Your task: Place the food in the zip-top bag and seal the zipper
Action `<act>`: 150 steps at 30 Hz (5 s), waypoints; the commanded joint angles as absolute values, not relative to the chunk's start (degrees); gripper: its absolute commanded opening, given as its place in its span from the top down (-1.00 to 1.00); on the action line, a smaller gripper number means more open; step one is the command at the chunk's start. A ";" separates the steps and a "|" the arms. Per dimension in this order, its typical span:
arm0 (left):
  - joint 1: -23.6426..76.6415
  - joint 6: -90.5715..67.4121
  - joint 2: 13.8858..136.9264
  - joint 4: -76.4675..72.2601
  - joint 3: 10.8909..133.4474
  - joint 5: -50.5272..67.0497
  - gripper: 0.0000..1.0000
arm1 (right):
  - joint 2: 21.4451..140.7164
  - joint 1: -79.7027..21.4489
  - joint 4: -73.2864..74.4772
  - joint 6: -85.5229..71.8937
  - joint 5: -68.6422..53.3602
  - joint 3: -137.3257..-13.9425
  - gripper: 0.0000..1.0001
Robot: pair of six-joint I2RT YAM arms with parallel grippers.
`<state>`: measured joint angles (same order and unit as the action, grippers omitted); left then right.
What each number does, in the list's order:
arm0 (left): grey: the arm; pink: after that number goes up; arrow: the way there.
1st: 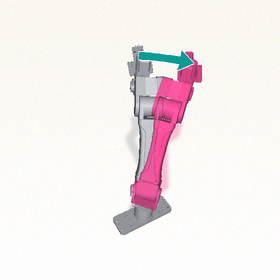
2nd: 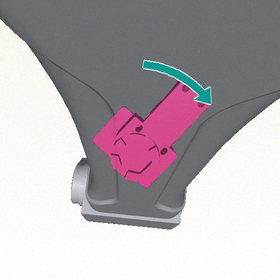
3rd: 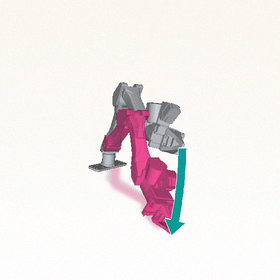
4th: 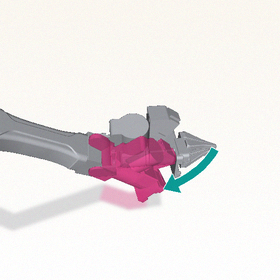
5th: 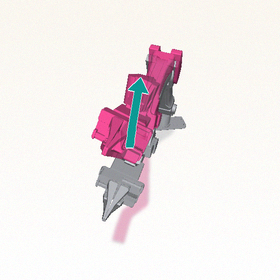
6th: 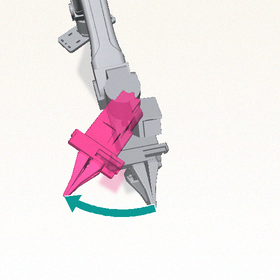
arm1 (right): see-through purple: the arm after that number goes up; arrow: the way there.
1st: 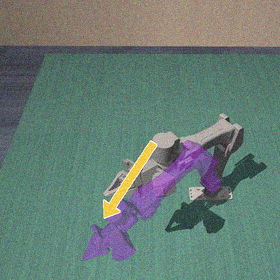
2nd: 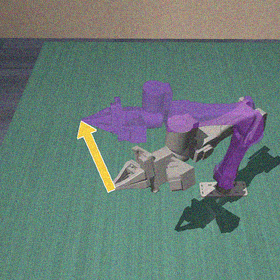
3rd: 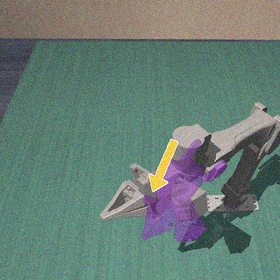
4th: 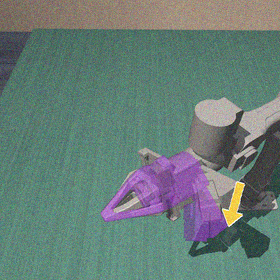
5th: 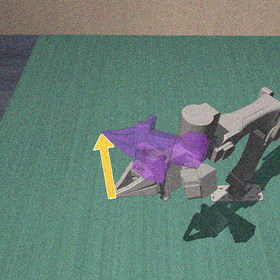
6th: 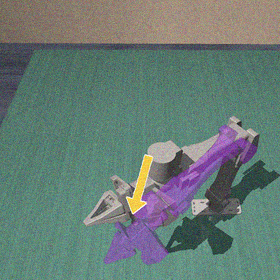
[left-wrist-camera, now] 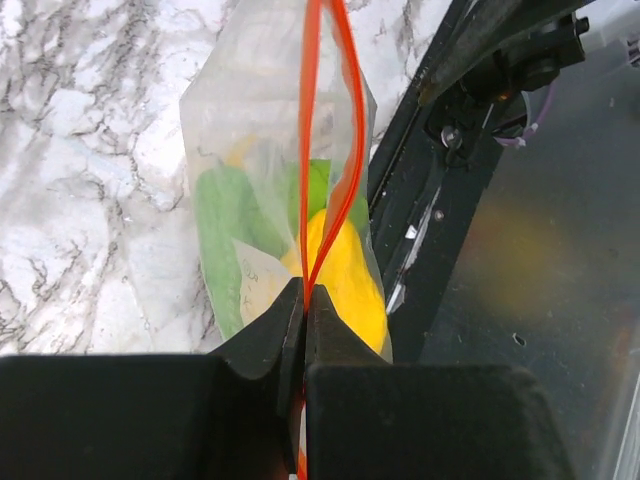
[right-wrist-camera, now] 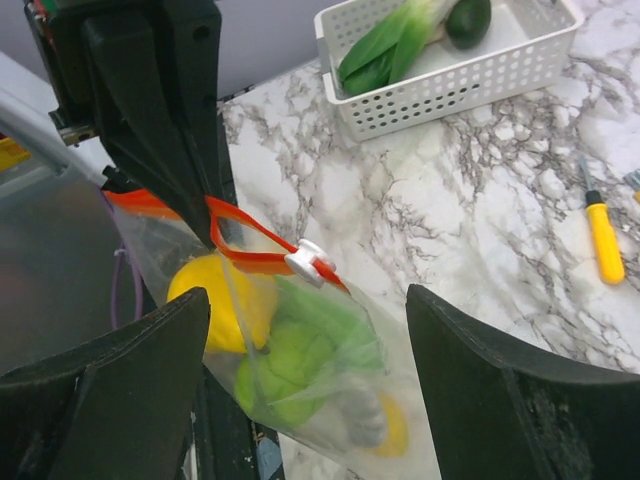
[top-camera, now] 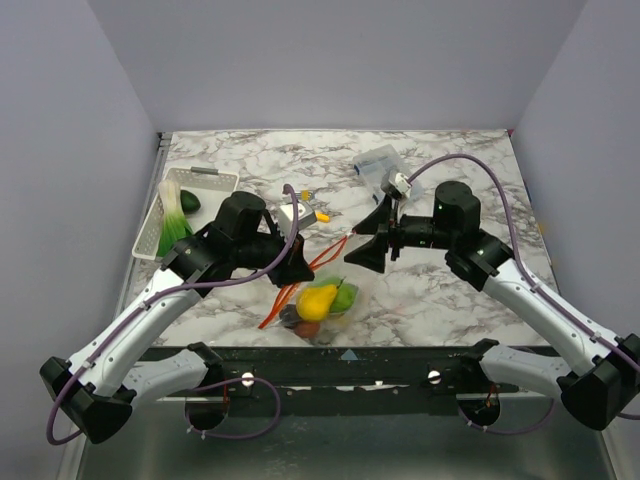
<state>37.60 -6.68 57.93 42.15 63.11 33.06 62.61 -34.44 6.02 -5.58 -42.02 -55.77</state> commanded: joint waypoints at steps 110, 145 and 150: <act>42.28 -2.64 67.60 38.50 71.87 41.93 1.00 | 75.93 -34.46 40.76 -3.04 -52.92 -81.63 0.55; 40.71 -3.84 66.56 36.11 70.96 46.69 1.00 | 78.16 -42.63 37.40 -9.09 -35.85 -80.89 0.76; 40.72 -3.54 65.86 36.21 70.08 46.66 1.00 | 76.75 -42.61 36.55 -10.00 -31.61 -79.69 0.62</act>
